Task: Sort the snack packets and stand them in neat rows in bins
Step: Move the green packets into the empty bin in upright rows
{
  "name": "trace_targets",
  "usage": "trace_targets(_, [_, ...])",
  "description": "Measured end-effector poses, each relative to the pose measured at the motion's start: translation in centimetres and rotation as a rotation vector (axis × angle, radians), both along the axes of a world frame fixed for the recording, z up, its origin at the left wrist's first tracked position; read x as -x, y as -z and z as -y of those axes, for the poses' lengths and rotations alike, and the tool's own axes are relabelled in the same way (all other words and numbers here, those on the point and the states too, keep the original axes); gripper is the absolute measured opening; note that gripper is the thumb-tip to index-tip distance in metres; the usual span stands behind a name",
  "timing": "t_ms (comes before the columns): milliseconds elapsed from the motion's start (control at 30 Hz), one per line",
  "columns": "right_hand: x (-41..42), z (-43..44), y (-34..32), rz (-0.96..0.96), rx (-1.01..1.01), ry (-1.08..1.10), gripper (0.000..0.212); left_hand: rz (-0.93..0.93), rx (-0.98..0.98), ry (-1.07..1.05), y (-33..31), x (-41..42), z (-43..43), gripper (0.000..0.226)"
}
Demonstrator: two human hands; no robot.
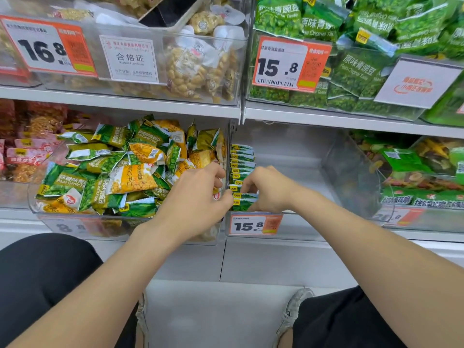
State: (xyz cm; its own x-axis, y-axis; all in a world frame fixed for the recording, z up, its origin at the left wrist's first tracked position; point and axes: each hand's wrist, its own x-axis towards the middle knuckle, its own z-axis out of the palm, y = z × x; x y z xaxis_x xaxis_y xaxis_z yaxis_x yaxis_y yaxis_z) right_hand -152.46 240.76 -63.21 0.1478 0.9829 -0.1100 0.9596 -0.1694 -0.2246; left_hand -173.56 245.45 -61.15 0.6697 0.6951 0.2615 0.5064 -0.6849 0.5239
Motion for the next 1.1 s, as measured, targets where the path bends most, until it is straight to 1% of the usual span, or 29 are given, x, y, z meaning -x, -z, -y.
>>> trace_targets(100, [0.3,-0.3,-0.2,-0.029,-0.055,0.046,0.048,-0.013,-0.004,0.023,-0.2,0.3,-0.3,0.045])
trace_targets(200, [0.4,-0.2,-0.2,-0.051,-0.048,0.014,0.045,-0.041,-0.027,0.045,-0.6,1.0,-0.5,0.044])
trace_targets(300, [0.3,0.2,-0.8,-0.015,-0.033,0.005,0.047,-0.048,-0.051,0.008,-1.3,2.2,-1.1,0.029])
trace_targets(367, [0.3,0.3,-1.9,0.034,-0.073,0.027,0.045,-0.084,-0.071,-0.052,-1.8,3.2,-1.8,0.032])
trace_targets(400, [0.4,0.3,-2.5,0.052,-0.143,0.044,0.036,-0.111,-0.083,-0.078,-2.0,3.9,-2.2,0.036])
trace_targets(467, [1.6,0.6,-4.1,0.004,-0.366,0.094,0.009,-0.175,-0.082,-0.098,-2.1,5.1,-3.0,0.038])
trace_targets(533, [3.8,0.9,-5.3,-0.143,-0.594,0.12,0.012,-0.253,-0.03,-0.078,-2.0,6.1,-3.4,0.027])
trace_targets(567, [5.1,1.0,-5.7,-0.197,-0.667,0.079,0.015,-0.301,-0.001,-0.055,-2.0,6.4,-3.3,0.021])
trace_targets(600, [6.3,1.0,-5.9,-0.212,-0.686,-0.001,0.018,-0.351,0.019,-0.022,-2.1,6.7,-3.2,0.022])
trace_targets(633, [7.3,0.8,-5.7,-0.177,-0.645,-0.109,0.023,-0.396,0.032,0.021,-2.1,6.9,-3.1,0.03])
trace_targets(667, [8.2,0.4,-5.3,-0.097,-0.553,-0.205,0.028,-0.447,0.031,0.065,-2.3,7.0,-3.0,0.037])
trace_targets(700, [8.8,-0.2,-4.8,0.004,-0.443,-0.27,0.034,-0.489,0.015,0.108,-2.2,7.1,-2.9,0.039])
trace_targets(767, [9.5,-1.2,-3.9,0.167,-0.278,-0.312,0.044,-0.527,-0.027,0.161,-2.1,7.2,-2.9,0.036])
trace_targets(867, [10.0,-2.1,-3.6,0.347,-0.161,-0.318,0.037,-0.502,-0.018,0.166,-1.8,7.4,-3.3,0.039])
trace_targets(933, [10.2,-2.6,-3.6,0.386,-0.151,-0.312,0.038,-0.467,0.024,0.155,-1.5,7.6,-3.7,0.039])
trace_targets(1000, [10.2,-3.0,-3.6,0.385,-0.156,-0.303,0.039,-0.42,0.073,0.131,-1.4,7.6,-4.1,0.036])
trace_targets(1033, [10.1,-3.1,-3.5,0.383,-0.158,-0.303,0.038,-0.381,0.098,0.124,-1.5,7.6,-4.2,0.032])
trace_targets(1100, [10.0,-3.2,-3.3,0.357,-0.157,-0.302,0.032,-0.285,0.127,0.115,-1.8,7.5,-4.2,0.014])
